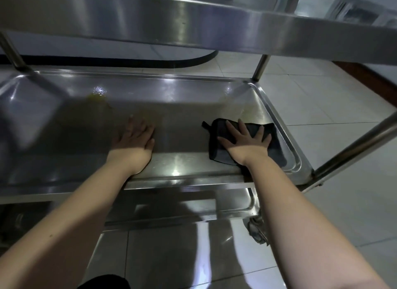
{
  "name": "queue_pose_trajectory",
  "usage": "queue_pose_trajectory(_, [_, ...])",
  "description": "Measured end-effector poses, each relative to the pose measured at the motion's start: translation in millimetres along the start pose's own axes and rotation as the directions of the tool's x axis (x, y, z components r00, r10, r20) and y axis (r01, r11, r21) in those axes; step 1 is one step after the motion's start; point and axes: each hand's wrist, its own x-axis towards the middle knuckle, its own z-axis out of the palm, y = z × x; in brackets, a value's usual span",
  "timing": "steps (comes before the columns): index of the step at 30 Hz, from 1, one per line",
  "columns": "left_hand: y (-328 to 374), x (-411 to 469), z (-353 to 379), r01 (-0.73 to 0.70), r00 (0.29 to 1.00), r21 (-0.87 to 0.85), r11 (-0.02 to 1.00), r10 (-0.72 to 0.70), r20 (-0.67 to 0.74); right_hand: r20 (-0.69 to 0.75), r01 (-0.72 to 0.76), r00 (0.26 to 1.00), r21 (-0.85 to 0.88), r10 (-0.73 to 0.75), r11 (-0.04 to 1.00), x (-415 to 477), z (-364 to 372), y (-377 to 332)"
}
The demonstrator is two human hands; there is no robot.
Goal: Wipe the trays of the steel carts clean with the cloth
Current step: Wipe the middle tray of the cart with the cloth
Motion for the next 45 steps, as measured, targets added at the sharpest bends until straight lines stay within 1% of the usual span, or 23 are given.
queue_pose_trajectory(3, [-1,-1,0,0.011,1.000,-0.013,1.000,-0.011,0.021,0.010,0.140,0.990,-0.008,-0.139,0.990,-5,7,-63])
queue_pose_trajectory(6, [-1,-2,-2,0.007,1.000,-0.011,1.000,-0.006,0.021,0.023,0.281,0.960,-0.020,-0.280,0.960,-15,13,-116])
queue_pose_trajectory(8, [0,-3,-4,0.003,1.000,-0.041,0.999,-0.002,0.030,0.032,0.305,0.952,-0.003,-0.305,0.952,-19,14,-133])
queue_pose_trajectory(11, [0,-3,-6,0.001,1.000,-0.044,0.999,0.000,0.027,0.032,0.250,0.968,0.000,-0.250,0.968,-26,20,-138])
queue_pose_trajectory(14, [0,-4,-6,-0.003,1.000,-0.040,0.999,0.004,0.011,0.009,0.247,0.969,-0.016,-0.247,0.969,-23,23,-127])
queue_pose_trajectory(17, [0,-4,-7,-0.003,1.000,-0.058,0.998,0.004,0.009,-0.024,0.234,0.972,-0.001,-0.234,0.972,-5,14,-93])
queue_pose_trajectory(21, [0,-5,-6,-0.006,1.000,-0.055,0.998,0.006,0.000,-0.060,0.078,0.995,0.020,-0.077,0.997,21,0,-10])
queue_pose_trajectory(23, [0,-4,-5,-0.004,1.000,-0.044,0.999,0.004,-0.010,-0.026,0.017,1.000,0.006,-0.016,1.000,31,-8,23])
queue_pose_trajectory(26, [0,-2,-4,-0.001,1.000,-0.042,0.999,0.001,-0.018,0.076,0.019,0.997,0.068,-0.024,0.997,40,-20,45])
queue_pose_trajectory(27, [0,-2,-3,-0.001,1.000,-0.048,0.999,0.000,-0.017,0.088,0.020,0.996,0.089,-0.028,0.996,41,-22,47])
queue_pose_trajectory(28, [0,-2,-3,-0.001,1.000,-0.055,0.998,0.000,-0.017,0.077,0.016,0.997,0.072,-0.022,0.997,41,-22,48])
queue_pose_trajectory(31, [-1,-2,-2,-0.005,1.000,-0.059,0.998,0.004,-0.014,-0.017,-0.007,1.000,-0.074,0.005,0.997,36,-9,44])
queue_pose_trajectory(34, [-3,-1,-1,-0.001,1.000,-0.044,0.999,0.001,-0.017,-0.047,-0.005,0.999,-0.059,0.003,0.998,38,-6,28])
queue_pose_trajectory(36, [-3,0,-1,0.001,1.000,-0.042,0.999,-0.001,-0.018,-0.065,0.019,0.998,-0.065,-0.023,0.998,43,-5,4])
queue_pose_trajectory(42, [-5,1,-2,0.027,1.000,-0.063,0.998,-0.027,-0.008,-0.069,0.224,0.971,-0.055,-0.227,0.973,46,8,-117])
queue_pose_trajectory(45, [-5,1,-3,0.030,1.000,-0.065,0.997,-0.030,-0.007,-0.063,0.239,0.968,-0.041,-0.241,0.970,47,7,-133])
